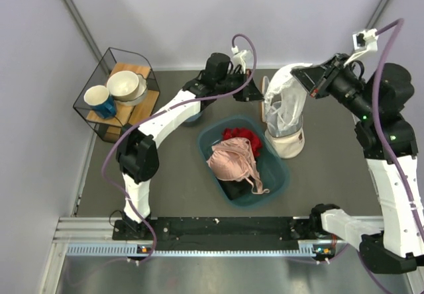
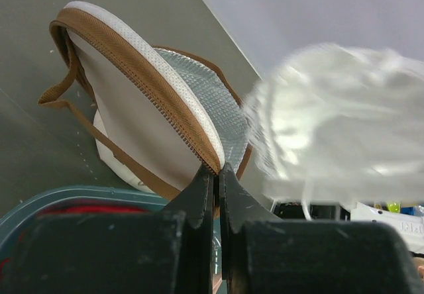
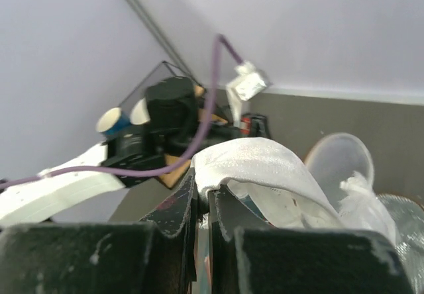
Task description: Unzip the laundry bag and remove the bra
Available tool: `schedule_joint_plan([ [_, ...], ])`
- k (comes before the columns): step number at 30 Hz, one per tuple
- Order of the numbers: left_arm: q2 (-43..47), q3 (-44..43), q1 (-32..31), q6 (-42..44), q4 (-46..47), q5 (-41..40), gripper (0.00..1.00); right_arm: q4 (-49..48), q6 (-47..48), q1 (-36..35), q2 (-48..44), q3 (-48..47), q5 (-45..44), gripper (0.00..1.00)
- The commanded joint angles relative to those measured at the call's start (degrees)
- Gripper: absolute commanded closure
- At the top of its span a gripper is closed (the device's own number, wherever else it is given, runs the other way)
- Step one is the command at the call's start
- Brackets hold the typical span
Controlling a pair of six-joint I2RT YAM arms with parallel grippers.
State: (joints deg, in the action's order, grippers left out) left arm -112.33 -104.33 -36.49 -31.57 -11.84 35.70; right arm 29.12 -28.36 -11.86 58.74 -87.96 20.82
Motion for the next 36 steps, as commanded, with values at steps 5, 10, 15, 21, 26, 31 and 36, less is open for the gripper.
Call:
schedule_joint_plan([
  [5, -6.3, -8.3, -0.2, 1.3, -2.5, -1.3, 1.0, -7.7, -2.7, 0.1, -1.5, -4.9, 14.8, 1.0],
  [10, -8.4, -12.1, -0.1, 0.9, -2.8, -2.1, 1.0, -9.7, -4.5, 0.0, -1.8, -1.2, 20.4, 1.0],
  [15, -9.3, -15.1, 0.6, 1.0, -4.1, -3.0, 1.0, -9.5, -4.8, -0.3, -5.2, 6.5, 21.3, 1.0],
  [21, -9.0, -17.9, 1.3, 0.5, -4.3, -4.5, 1.0, -8.0, -4.2, -1.7, -7.5, 15.2, 23.5, 1.0],
  [26, -9.0, -20.2, 1.7, 0.1, -4.3, -6.1, 1.0, -2.5, 1.0, -9.1, -7.2, 19.0, 19.5, 1.0],
  [31, -9.0, -20.6, 2.5, 0.2, -4.3, -6.0, 1.0, -0.3, 3.7, -13.0, -5.3, 24.0, 15.0, 1.0],
  [36, -8.4, -19.0, 3.4, 0.6, -4.2, -5.9, 1.0, -0.4, 6.2, -16.5, -2.1, 29.3, 8.6, 1.0],
])
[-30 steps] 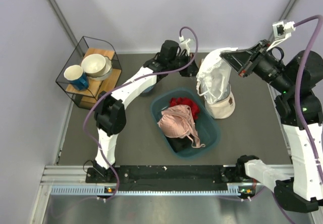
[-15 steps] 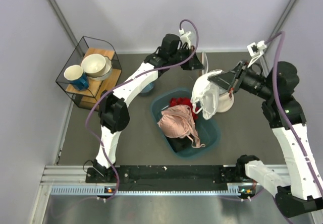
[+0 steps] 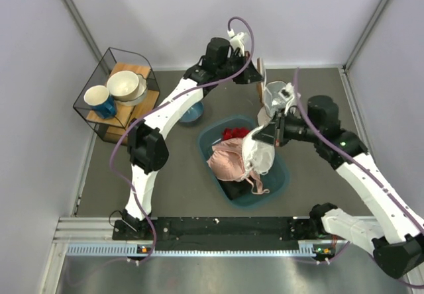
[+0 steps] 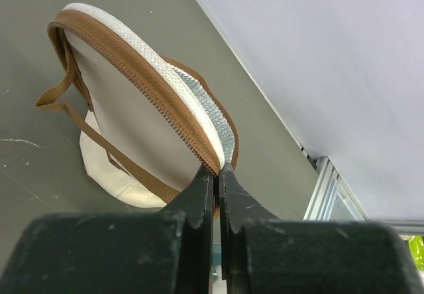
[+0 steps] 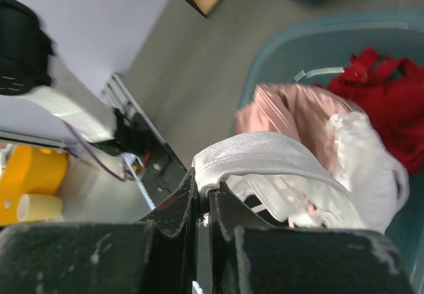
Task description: Unzip the laundry bag and remove the bra
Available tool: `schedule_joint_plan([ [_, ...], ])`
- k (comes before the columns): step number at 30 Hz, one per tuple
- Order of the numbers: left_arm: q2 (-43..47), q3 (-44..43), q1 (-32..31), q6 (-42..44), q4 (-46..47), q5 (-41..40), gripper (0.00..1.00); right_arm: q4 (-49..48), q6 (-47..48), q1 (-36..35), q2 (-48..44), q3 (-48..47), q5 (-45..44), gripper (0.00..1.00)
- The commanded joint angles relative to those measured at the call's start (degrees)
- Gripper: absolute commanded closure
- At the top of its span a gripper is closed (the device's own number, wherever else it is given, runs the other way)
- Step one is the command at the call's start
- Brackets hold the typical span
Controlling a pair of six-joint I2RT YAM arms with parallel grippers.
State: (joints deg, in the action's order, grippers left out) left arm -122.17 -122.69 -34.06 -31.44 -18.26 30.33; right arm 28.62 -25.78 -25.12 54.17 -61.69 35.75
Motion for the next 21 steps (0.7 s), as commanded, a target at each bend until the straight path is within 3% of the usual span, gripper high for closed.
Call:
schedule_joint_plan([
  [1, 1.5, -0.4, 1.3, 0.4, 2.2, -0.4, 1.0, 0.2, 4.5, -4.1, 3.2, 4.6, -7.7, 1.0],
  [5, 2.0, 0.4, 1.9, 0.4, 2.9, -0.1, 1.0, -0.3, 5.3, -6.3, 7.4, 8.2, -12.6, 1.0],
  [15, 3.1, 4.0, 2.5, -0.4, 5.0, 0.7, 1.0, -7.1, 4.8, -8.8, 15.1, 13.3, -14.6, 1.0],
  [21, 3.0, 4.7, 3.7, -1.0, 5.8, 1.3, 1.0, -7.4, 6.7, -14.8, 15.3, 13.4, -12.1, 1.0],
])
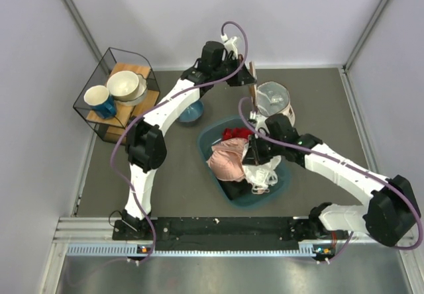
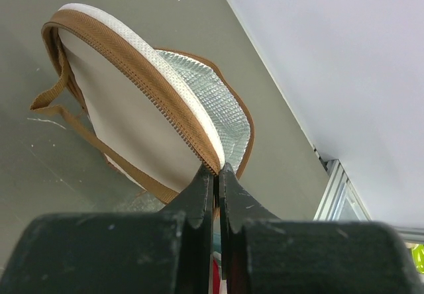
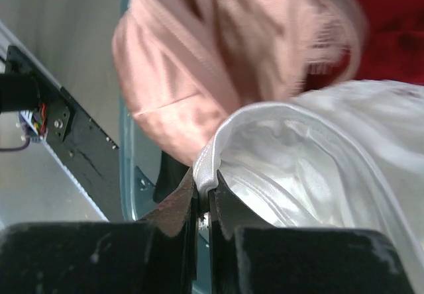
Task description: Unzip the laundry bag and remove the bra
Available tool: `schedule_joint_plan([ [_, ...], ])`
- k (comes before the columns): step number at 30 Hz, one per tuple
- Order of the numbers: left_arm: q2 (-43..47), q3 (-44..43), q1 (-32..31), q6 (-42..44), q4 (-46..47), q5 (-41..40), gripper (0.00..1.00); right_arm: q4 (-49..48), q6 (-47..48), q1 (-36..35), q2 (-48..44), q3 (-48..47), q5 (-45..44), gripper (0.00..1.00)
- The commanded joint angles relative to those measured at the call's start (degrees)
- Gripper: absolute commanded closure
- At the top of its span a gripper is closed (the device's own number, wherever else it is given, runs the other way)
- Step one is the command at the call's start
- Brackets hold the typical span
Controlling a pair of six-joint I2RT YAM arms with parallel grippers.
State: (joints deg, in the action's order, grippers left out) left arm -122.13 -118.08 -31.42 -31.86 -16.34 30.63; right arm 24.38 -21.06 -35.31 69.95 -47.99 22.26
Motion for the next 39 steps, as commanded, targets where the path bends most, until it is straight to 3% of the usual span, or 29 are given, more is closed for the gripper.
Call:
schedule_joint_plan([
  [1, 2.9, 0.0, 1.1, -0.7, 3.9, 0.9, 1.0, -3.3, 2.3, -5.9, -0.5, -0.6, 2.2, 1.0],
  [5, 2.2, 0.0, 1.6, -2.2, 5.6, 1.9, 1.0, -3.5, 2.3, -10.7, 0.6, -1.2, 2.3, 1.0],
  [10, 1.5, -1.4, 1.8, -2.3, 5.4, 1.1, 1.0, -2.1, 2.3, -11.3, 1.2, -1.8, -1.5, 1.0],
  [11, 1.5, -1.6, 1.8, -2.4, 5.3, 0.8, 1.0, -1.4, 1.8, -11.3, 1.1, -2.2, -3.3, 0.8],
  [12, 1.5, -1.6, 2.0, -2.2, 5.2, 0.5, 1.0, -0.6, 1.4, -11.3, 0.7, -3.4, -4.9, 0.69],
  [17, 1.5, -1.3, 2.9, -2.9, 5.8, -0.8, 1.0, 4.4, 2.0, -11.3, -0.4, -9.1, -6.2, 0.39],
  [20, 1.7, -1.3, 3.0, -2.8, 5.7, -0.6, 1.0, 7.0, 2.7, -11.3, -3.5, -12.3, -7.7, 0.3],
  [24, 1.8, -0.7, 3.0, -2.9, 5.9, -0.4, 1.0, 10.5, 4.5, -11.3, -6.7, -16.6, -13.5, 0.28],
  [25, 1.8, -0.3, 3.0, -3.0, 6.1, -0.5, 1.0, 11.3, 3.9, -11.2, -8.1, -17.0, -20.5, 0.28],
  [28, 2.2, 1.2, 3.0, -3.3, 7.1, -0.9, 1.0, 13.1, 1.8, -9.1, -9.9, -17.1, -30.8, 0.24],
  [31, 2.2, 1.2, 3.0, -3.8, 7.5, -0.6, 1.0, 13.1, 1.0, -5.0, -11.3, -16.6, -29.1, 0.18],
  [36, 2.0, 0.7, 2.9, -4.3, 7.5, -0.5, 1.0, 13.1, 0.1, -4.4, -9.3, -16.7, -26.5, 0.16],
  [39, 2.1, 0.8, 2.7, -3.3, 6.7, -1.0, 1.0, 13.8, -2.2, -4.2, -8.9, -16.3, -31.4, 0.15],
])
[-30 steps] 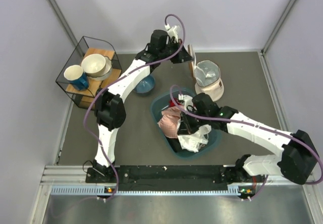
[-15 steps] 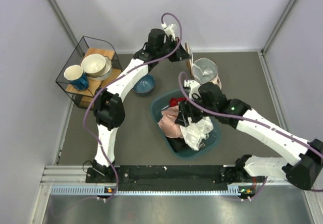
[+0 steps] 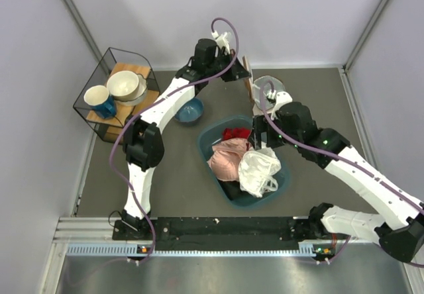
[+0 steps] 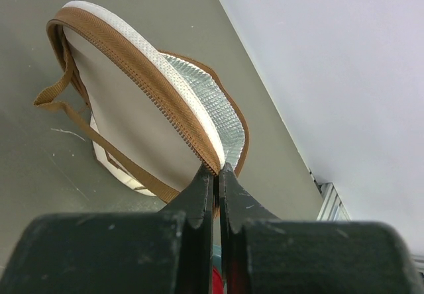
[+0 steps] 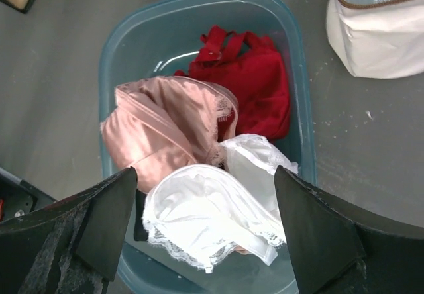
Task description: Unzip the laundry bag and remove the bra
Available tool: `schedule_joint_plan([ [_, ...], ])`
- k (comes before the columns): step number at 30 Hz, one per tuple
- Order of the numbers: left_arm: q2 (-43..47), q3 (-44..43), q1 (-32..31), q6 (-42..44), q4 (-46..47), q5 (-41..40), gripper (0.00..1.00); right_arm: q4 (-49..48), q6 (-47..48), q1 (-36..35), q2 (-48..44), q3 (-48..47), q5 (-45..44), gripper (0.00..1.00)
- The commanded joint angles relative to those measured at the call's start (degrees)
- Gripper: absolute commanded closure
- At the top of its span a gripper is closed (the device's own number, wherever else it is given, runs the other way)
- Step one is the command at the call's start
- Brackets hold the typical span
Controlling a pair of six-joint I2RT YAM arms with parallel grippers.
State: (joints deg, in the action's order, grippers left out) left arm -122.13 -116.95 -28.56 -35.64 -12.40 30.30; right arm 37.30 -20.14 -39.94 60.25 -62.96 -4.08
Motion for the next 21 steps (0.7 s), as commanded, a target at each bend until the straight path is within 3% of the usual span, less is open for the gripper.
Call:
schedule_joint_plan([
  [1, 2.2, -0.3, -0.4, 1.3, 2.1, -1.0, 1.0, 1.8, -4.0, 0.9, 0.6, -1.4, -9.1, 0.13],
  [5, 2.8, 0.3, -1.4, 6.6, -3.4, -5.5, 1.0, 4.1, -9.4, 6.0, -1.5, -1.1, -16.8, 0.07],
  [11, 2.9, -2.0, -4.2, 12.8, -6.2, -4.4, 1.0, 4.4, -15.5, 16.2, -5.1, 0.6, -17.3, 0.01],
  [12, 2.5, -3.3, -4.6, 13.0, -8.6, -4.7, 0.93, 4.5, -16.1, 16.7, -5.1, 0.5, -17.9, 0.01],
  [13, 2.0, -4.4, -4.7, 13.1, -9.5, -5.3, 0.74, 4.8, -16.3, 17.3, -5.1, 0.4, -18.2, 0.01],
  [14, 1.9, -5.4, -4.7, 13.1, -10.3, -6.0, 0.37, 5.1, -16.7, 17.9, -4.8, 0.1, -18.6, 0.01],
  [16, 3.1, -5.1, -4.4, 13.2, -11.1, -9.6, 0.08, 6.1, -17.1, 18.2, -4.4, -0.3, -19.4, 0.01],
  [17, 3.7, -4.1, -3.9, 13.2, -11.1, -10.4, 0.01, 6.4, -17.1, 18.2, -4.1, -0.7, -19.7, 0.01],
  [21, 6.6, -2.1, -2.5, 14.5, -10.4, -8.3, 0.01, 7.4, -16.9, 18.4, -2.7, -0.9, -20.7, 0.01],
])
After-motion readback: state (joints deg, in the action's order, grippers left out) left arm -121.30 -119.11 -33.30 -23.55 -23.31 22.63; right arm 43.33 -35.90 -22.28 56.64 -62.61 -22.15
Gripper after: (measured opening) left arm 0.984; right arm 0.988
